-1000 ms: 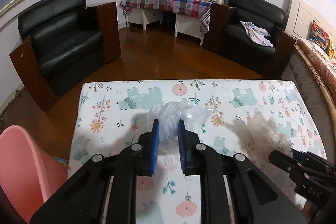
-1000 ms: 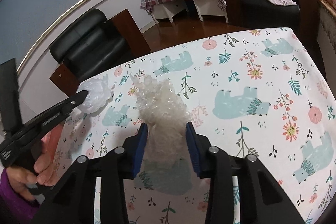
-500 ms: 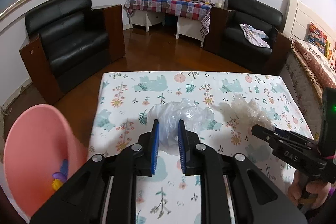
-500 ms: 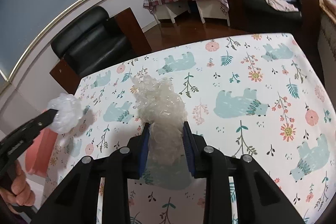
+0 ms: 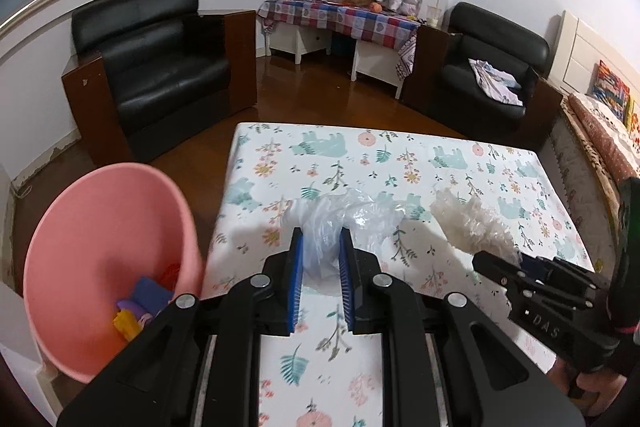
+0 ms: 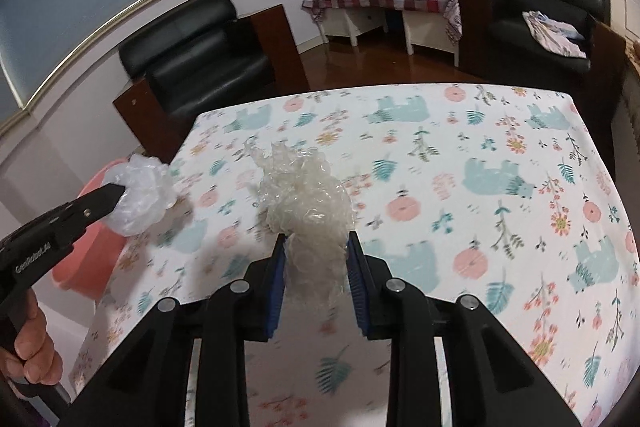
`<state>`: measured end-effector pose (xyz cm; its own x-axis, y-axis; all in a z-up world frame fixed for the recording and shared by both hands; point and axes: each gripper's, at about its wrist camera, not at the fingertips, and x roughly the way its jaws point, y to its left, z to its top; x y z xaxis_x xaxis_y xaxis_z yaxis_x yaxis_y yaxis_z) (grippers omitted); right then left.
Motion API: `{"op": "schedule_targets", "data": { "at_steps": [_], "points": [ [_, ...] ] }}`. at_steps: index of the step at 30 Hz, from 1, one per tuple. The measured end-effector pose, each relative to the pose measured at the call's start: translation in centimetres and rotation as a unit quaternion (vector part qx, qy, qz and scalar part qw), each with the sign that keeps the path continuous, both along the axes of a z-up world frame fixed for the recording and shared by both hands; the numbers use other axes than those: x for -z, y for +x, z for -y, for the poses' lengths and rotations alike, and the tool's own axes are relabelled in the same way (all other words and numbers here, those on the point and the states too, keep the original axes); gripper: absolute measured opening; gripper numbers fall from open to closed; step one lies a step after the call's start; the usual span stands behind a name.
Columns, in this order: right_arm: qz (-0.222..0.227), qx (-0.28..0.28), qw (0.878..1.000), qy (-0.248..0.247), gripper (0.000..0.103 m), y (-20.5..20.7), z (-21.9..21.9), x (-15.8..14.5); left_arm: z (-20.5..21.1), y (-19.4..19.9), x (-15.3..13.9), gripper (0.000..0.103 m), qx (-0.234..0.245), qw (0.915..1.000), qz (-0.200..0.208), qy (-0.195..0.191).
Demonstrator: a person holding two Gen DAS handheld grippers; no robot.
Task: Collect trash
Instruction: 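Carry both held bags over the pink bucket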
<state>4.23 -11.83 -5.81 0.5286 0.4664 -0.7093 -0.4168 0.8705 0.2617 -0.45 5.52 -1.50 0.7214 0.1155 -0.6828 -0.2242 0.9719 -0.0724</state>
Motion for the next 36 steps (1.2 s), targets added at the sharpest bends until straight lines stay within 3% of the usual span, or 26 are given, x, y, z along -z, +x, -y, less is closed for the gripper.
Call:
{"op": "schedule_targets", "data": {
  "at_steps": [22, 36],
  "points": [
    [0.071, -0.123, 0.989, -0.03, 0.028, -5.3, -10.6, -6.2, -5.4, -7.6, -2.4, 0.016, -0.079, 0.9951, 0.057, 0.017],
    [0.068, -0.187, 0.979, -0.043, 0.028, -6.3, -17.9, -7.4, -10.2, -10.5, -2.5, 0.016, -0.143, 0.9879, 0.06, 0.012]
  ]
}}
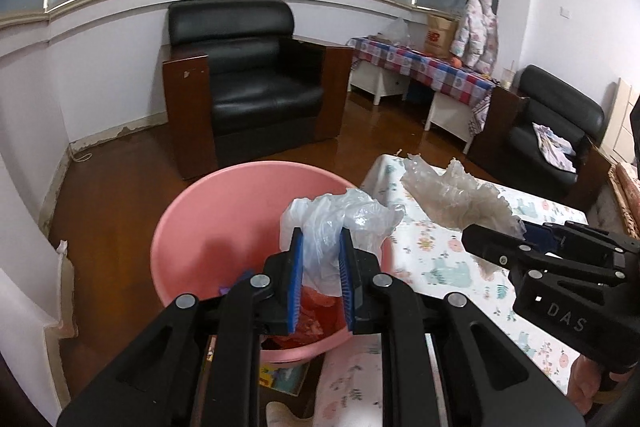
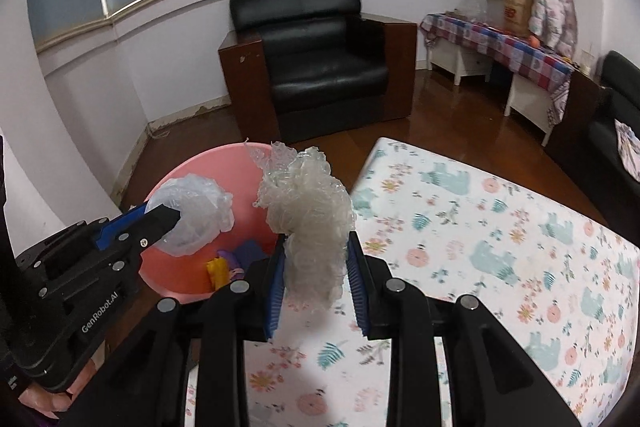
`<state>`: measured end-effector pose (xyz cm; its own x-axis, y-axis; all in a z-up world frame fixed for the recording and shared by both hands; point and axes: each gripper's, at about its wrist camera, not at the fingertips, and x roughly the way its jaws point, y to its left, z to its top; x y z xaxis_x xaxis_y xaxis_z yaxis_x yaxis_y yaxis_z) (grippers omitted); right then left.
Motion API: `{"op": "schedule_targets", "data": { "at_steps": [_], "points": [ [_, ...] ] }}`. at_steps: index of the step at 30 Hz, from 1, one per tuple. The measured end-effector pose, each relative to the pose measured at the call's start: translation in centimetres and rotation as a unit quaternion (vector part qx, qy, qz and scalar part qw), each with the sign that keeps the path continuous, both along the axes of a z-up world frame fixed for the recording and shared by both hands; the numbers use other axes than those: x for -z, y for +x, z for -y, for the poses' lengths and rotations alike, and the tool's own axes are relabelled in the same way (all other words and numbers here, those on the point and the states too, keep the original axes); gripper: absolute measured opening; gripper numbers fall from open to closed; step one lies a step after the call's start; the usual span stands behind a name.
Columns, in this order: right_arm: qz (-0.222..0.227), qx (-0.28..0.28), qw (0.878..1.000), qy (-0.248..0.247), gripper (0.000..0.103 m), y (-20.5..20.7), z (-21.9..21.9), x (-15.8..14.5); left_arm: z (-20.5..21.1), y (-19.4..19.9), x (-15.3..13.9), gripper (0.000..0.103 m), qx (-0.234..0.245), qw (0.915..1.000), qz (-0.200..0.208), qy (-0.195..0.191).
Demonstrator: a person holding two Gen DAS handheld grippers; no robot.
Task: Collect trash
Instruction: 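Carry both held bags over the pink bucket, then open both tools to drop the bags into the pink bucket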
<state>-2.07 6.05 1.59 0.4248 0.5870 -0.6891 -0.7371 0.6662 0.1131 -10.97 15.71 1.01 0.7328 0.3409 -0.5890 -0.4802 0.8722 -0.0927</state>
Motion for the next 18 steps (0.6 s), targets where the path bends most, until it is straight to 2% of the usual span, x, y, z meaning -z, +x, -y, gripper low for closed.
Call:
{"op": "schedule_targets", "data": {
  "at_steps": [18],
  "points": [
    [-0.024, -0.053, 0.997, -0.05, 0.029, -0.8, -7.6, 2.0, -4.9, -1.5, 1.9, 0.016, -0.043, 0.9984, -0.021, -0.031]
  ]
}}
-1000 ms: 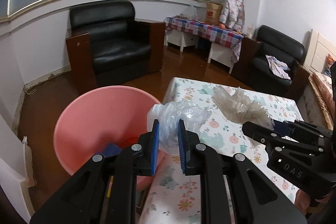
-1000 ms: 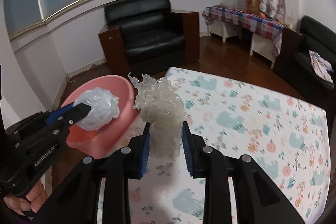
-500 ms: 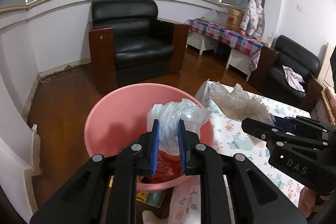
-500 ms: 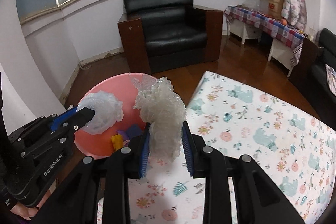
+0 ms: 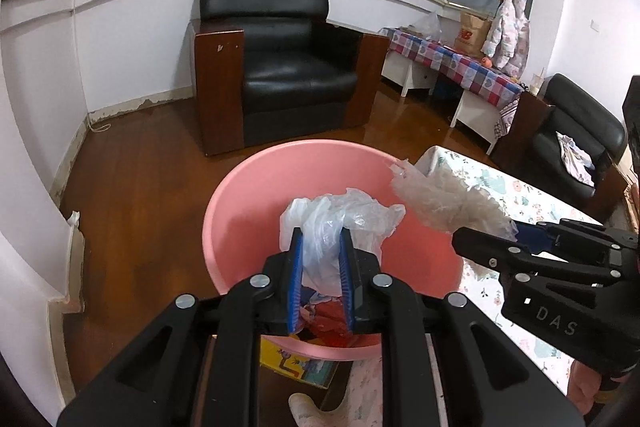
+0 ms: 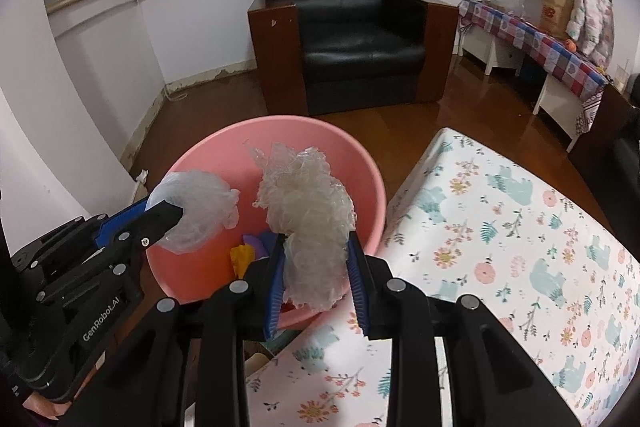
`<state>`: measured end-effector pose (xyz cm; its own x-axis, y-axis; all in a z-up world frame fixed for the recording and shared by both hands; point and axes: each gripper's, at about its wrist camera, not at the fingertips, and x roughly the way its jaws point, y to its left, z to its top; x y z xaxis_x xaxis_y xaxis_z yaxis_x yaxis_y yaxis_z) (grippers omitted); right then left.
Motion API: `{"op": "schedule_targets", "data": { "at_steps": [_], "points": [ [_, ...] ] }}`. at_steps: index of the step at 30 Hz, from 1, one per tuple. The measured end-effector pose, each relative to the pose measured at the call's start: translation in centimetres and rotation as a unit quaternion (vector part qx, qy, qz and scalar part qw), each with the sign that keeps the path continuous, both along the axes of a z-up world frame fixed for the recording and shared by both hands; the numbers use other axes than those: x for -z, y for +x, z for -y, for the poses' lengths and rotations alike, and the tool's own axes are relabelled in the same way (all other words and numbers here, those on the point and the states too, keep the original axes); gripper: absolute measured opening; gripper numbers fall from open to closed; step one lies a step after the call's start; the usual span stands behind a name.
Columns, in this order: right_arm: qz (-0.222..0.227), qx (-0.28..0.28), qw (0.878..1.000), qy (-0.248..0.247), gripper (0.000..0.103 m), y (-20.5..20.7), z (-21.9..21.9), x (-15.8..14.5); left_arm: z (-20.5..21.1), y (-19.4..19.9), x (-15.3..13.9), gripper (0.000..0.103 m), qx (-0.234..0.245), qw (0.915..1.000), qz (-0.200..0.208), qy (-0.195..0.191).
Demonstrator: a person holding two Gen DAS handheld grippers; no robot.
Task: Collect trash
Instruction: 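Open both tools to drop the bags into the pink bucket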
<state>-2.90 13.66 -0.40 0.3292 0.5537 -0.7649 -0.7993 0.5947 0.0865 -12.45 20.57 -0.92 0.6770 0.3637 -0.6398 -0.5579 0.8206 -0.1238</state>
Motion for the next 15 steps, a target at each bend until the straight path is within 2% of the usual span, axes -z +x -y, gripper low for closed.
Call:
{"op": "schedule_targets", "data": {
  "at_steps": [5, 8, 10, 12, 15],
  "points": [
    [-0.009, 0.0, 1.0, -0.004, 0.029, 0.13, -0.72, 0.69, -0.56, -0.12, 0.54, 0.016, -0.005, 1.0, -0.005, -0.002],
    [-0.016, -0.001, 1.0, -0.002, 0.037, 0.3, -0.92, 0.88, -0.75, -0.12, 0.69, 0.018, -0.005, 1.0, -0.008, 0.0],
    [-0.019, -0.001, 1.0, 0.001, 0.041, 0.3, -0.89, 0.88, -0.78, -0.13, 0.7, 0.026, -0.006, 0.9999, -0.008, 0.0],
    [-0.023, -0.003, 1.0, 0.008, 0.045, 0.38, -0.9, 0.86, -0.61, 0.01, 0.57, 0.038, -0.006, 1.0, -0.006, -0.002],
    [-0.021, -0.002, 1.0, 0.013, 0.047, 0.38, -0.69, 0.73, -0.63, -0.11, 0.56, 0.041, -0.005, 1.0, -0.004, -0.003]
  ]
}}
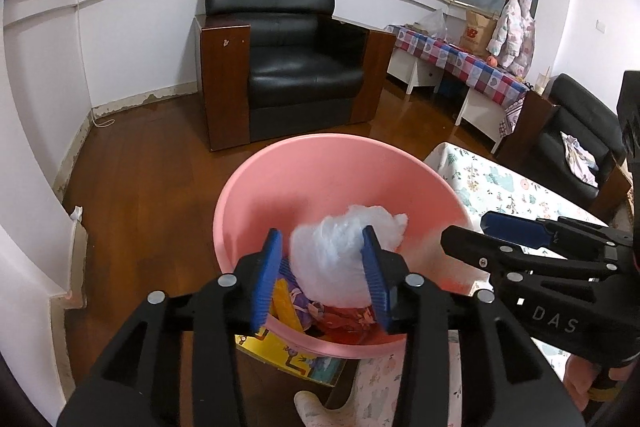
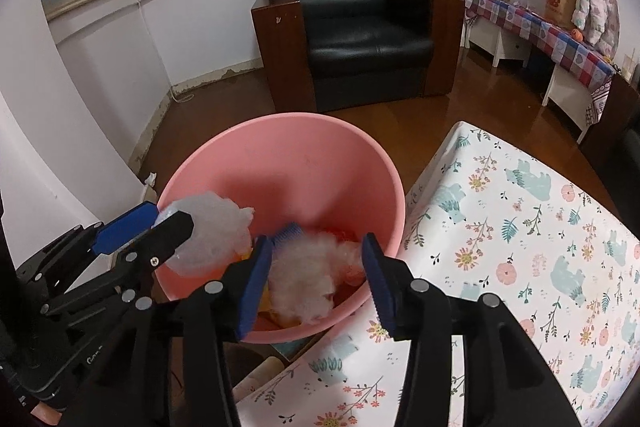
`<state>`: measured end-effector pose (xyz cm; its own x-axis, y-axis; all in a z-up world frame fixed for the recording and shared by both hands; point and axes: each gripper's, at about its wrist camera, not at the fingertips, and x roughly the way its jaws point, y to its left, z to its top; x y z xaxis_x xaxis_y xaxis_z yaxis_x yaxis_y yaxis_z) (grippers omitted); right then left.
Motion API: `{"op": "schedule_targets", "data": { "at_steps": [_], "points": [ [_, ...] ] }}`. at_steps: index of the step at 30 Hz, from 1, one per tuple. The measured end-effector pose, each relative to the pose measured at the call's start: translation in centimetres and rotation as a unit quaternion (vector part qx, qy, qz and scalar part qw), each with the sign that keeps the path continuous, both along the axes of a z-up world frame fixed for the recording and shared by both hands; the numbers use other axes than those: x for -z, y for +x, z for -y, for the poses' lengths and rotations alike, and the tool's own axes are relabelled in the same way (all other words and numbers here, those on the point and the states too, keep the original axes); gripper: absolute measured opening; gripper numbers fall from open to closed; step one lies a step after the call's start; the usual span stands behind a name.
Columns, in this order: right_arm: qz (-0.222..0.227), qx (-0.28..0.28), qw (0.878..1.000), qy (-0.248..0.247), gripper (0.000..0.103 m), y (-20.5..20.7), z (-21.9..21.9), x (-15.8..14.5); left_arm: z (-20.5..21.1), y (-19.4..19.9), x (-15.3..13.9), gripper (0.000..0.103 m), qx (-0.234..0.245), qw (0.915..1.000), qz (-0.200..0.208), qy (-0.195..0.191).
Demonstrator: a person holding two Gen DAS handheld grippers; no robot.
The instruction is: Collect trash
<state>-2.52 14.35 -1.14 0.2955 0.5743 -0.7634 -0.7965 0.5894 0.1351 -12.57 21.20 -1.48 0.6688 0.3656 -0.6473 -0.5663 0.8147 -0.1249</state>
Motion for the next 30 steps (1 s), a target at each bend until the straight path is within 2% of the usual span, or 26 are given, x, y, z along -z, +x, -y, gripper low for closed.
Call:
{"op": "schedule_targets", "data": {
  "at_steps": [22, 28, 30],
  "points": [
    [-0.011, 0.013, 0.998, 0.057, 0.051, 0.1, 3.1, -1.4, 0.6, 0.0, -0.9, 0.044, 0.006, 1.0, 0.001, 0.005],
    [-0.008, 0.018, 0.997, 0.069, 0.051, -0.5, 4.5, -1.6, 1.4, 0.0, -1.2, 0.044, 0.01, 0.9998, 0.001, 0.016],
    [-0.009, 0.022, 0.996, 0.081, 0.054, -0.8, 5.4, -1.8, 1.8, 0.0, -1.5, 0.044, 0.009, 0.9997, 0.003, 0.021]
  ]
}}
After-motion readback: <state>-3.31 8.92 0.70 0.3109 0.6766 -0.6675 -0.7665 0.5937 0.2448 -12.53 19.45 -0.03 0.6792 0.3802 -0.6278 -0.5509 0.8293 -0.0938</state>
